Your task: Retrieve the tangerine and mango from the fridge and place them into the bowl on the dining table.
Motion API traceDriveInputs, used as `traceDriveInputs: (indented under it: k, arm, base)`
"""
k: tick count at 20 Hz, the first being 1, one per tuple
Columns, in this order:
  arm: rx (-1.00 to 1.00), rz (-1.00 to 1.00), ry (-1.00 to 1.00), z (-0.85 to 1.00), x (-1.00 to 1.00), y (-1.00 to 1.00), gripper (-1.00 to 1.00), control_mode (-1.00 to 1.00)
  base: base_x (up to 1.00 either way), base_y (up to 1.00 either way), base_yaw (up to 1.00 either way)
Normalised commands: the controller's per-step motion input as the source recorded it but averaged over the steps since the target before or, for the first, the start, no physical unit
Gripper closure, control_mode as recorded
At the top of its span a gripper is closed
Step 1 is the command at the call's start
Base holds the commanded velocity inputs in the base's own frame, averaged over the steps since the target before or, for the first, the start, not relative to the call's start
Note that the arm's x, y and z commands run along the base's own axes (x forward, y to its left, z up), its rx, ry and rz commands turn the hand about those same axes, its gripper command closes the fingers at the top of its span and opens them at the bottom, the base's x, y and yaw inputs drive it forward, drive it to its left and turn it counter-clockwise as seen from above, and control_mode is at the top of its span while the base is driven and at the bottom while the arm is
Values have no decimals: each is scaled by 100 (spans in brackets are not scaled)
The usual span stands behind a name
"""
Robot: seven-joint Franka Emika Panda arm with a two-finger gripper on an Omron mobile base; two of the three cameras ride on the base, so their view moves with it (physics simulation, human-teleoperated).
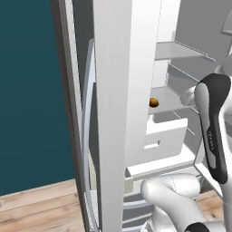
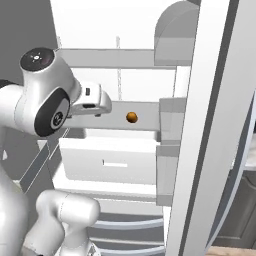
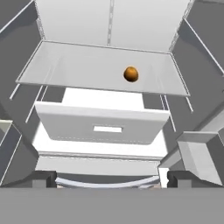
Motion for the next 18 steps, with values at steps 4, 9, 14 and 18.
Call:
traceDriveInputs:
  k: [4, 9, 14, 18]
  arm:
    - [0, 0, 0, -56, 21, -2, -100, -100]
    - [0, 0, -11, -81, 7, 0, -100, -100]
    - [0, 0, -17, -42, 27, 1, -100, -100]
    - [1, 0, -1, -1, 46, 0, -100, -100]
  base:
    - [0, 0, 0]
    - [0, 0, 0]
    - [0, 0, 0]
    - [0, 0, 0]
